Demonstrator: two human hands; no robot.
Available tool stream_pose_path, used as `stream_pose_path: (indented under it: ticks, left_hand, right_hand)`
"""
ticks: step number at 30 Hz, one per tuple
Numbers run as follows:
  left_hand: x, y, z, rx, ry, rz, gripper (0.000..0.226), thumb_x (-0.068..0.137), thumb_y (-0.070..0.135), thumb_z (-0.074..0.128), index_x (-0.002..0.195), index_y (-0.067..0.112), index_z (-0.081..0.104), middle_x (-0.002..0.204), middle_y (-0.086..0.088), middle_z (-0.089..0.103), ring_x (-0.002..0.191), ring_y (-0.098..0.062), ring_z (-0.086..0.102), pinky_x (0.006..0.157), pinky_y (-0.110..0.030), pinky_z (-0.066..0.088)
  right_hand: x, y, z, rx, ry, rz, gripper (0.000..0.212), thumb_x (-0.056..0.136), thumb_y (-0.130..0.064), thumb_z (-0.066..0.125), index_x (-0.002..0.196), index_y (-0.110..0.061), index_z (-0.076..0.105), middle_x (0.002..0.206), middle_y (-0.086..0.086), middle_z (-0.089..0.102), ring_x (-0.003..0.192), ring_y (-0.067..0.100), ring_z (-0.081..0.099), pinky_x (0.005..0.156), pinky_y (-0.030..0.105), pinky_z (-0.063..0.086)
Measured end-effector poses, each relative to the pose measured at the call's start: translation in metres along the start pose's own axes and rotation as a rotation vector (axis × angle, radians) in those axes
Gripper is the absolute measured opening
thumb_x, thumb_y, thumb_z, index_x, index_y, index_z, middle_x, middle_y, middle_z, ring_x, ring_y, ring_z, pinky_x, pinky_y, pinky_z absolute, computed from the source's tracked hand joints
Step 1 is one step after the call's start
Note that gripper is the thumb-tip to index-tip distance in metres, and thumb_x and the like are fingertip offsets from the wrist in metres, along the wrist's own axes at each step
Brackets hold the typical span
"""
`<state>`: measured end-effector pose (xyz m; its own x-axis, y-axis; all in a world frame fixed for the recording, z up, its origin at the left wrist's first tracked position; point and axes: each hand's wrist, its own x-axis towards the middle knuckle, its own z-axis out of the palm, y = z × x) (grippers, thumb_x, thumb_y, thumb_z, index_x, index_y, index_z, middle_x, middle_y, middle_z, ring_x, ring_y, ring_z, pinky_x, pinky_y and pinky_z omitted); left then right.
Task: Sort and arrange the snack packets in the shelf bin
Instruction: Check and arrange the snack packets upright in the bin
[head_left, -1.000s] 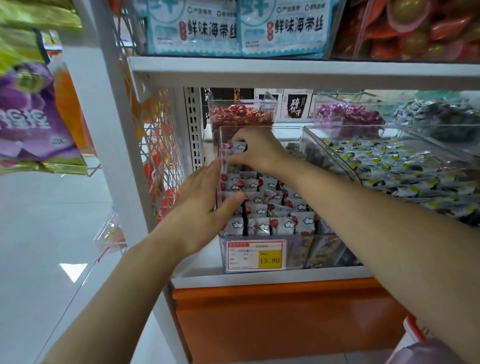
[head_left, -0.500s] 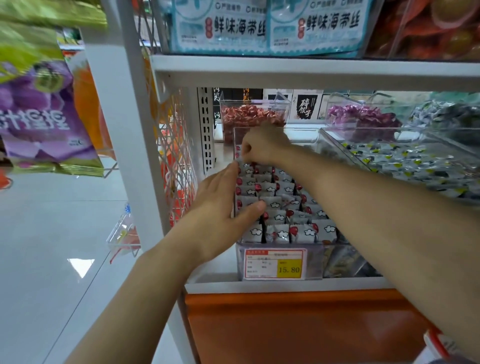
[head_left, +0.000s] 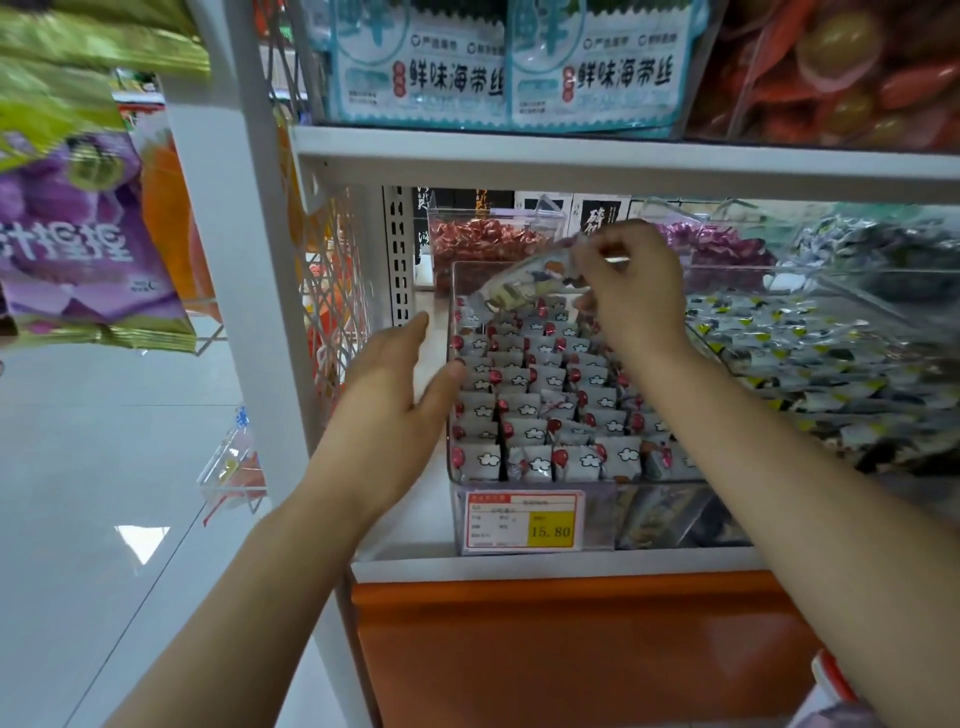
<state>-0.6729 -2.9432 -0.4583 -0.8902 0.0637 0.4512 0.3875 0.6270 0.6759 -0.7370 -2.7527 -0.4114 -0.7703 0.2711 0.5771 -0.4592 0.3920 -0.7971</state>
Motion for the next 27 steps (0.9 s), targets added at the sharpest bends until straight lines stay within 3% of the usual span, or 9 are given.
stream_pose_path:
  ticks: [3,6,9,11,13,17,20,24,27]
  left_hand:
    - [-0.006,0.008,-0.001,0.026,0.108,0.038,0.045,0.093,0.032,0.048,0.136,0.018,0.045,0.121,0.001,0.047,0.093,0.003,0.048,0.079,-0.001,0.034]
    - [-0.013,0.015,0.001,-0.004,0.108,0.049,0.038,0.094,0.029,0.048,0.128,0.015,0.054,0.109,-0.001,0.047,0.084,0.018,0.044,0.069,0.008,0.027]
    - [-0.016,0.022,0.002,-0.039,0.061,0.072,0.022,0.095,0.026,0.045,0.096,0.018,0.066,0.089,-0.005,0.051,0.071,0.003,0.048,0.062,-0.001,0.033]
    - [-0.018,0.026,0.002,-0.099,0.067,0.053,0.03,0.096,0.024,0.045,0.07,0.019,0.058,0.07,-0.005,0.049,0.059,-0.004,0.045,0.053,-0.008,0.034]
    - [-0.02,0.028,0.0,-0.226,0.084,-0.024,0.034,0.097,0.025,0.044,0.072,0.009,0.06,0.066,-0.008,0.056,0.054,-0.002,0.047,0.048,-0.01,0.034]
    - [-0.022,0.026,-0.002,-0.381,0.1,-0.199,0.035,0.098,0.031,0.039,0.074,0.018,0.061,0.056,0.02,0.057,0.052,0.005,0.047,0.056,-0.02,0.038]
    - [-0.021,0.026,-0.002,-0.487,0.151,-0.265,0.036,0.097,0.031,0.042,0.069,0.014,0.057,0.052,0.014,0.053,0.053,-0.003,0.046,0.057,-0.026,0.04]
    - [-0.021,0.026,-0.004,-0.565,0.194,-0.312,0.037,0.096,0.03,0.046,0.066,0.015,0.06,0.048,0.009,0.053,0.046,-0.004,0.045,0.046,-0.016,0.04]
    - [-0.022,0.027,-0.004,-0.657,0.168,-0.35,0.038,0.094,0.03,0.051,0.06,0.014,0.059,0.047,0.005,0.053,0.043,-0.006,0.043,0.048,-0.019,0.041]
  right_hand:
    - [-0.031,-0.005,-0.025,0.129,0.005,0.095,0.009,0.093,-0.007,0.053,0.084,-0.006,0.056,0.085,0.008,0.062,0.06,0.015,0.062,0.058,0.027,0.056]
    - [-0.057,-0.013,-0.039,0.274,-0.062,0.196,0.014,0.092,-0.004,0.053,0.08,-0.006,0.058,0.077,0.008,0.064,0.052,0.01,0.061,0.054,0.022,0.055]
    - [-0.075,-0.018,-0.042,0.438,-0.128,0.324,0.012,0.091,-0.005,0.054,0.082,-0.006,0.061,0.071,0.001,0.066,0.058,0.012,0.063,0.058,0.024,0.055]
    - [-0.084,-0.018,-0.044,0.554,-0.153,0.401,0.009,0.09,-0.005,0.055,0.086,-0.004,0.063,0.071,0.001,0.066,0.06,0.01,0.064,0.058,0.022,0.054]
    - [-0.089,-0.018,-0.045,0.651,-0.177,0.456,0.008,0.089,-0.003,0.055,0.089,-0.002,0.063,0.079,0.006,0.066,0.062,0.011,0.065,0.059,0.021,0.053]
    - [-0.092,-0.018,-0.048,0.81,-0.217,0.549,0.015,0.081,0.006,0.057,0.091,-0.002,0.064,0.076,0.007,0.07,0.064,0.014,0.068,0.058,0.021,0.054]
    - [-0.095,-0.018,-0.047,0.766,-0.261,0.563,0.017,0.077,0.006,0.06,0.087,-0.007,0.065,0.067,0.003,0.07,0.062,0.014,0.067,0.056,0.022,0.054]
    - [-0.095,-0.019,-0.045,0.787,-0.237,0.59,0.017,0.077,0.006,0.06,0.087,-0.006,0.064,0.062,0.002,0.068,0.057,0.014,0.066,0.053,0.021,0.054]
    - [-0.093,-0.019,-0.045,0.842,-0.214,0.634,0.014,0.082,0.006,0.056,0.089,-0.005,0.062,0.061,0.004,0.068,0.056,0.013,0.066,0.051,0.021,0.053]
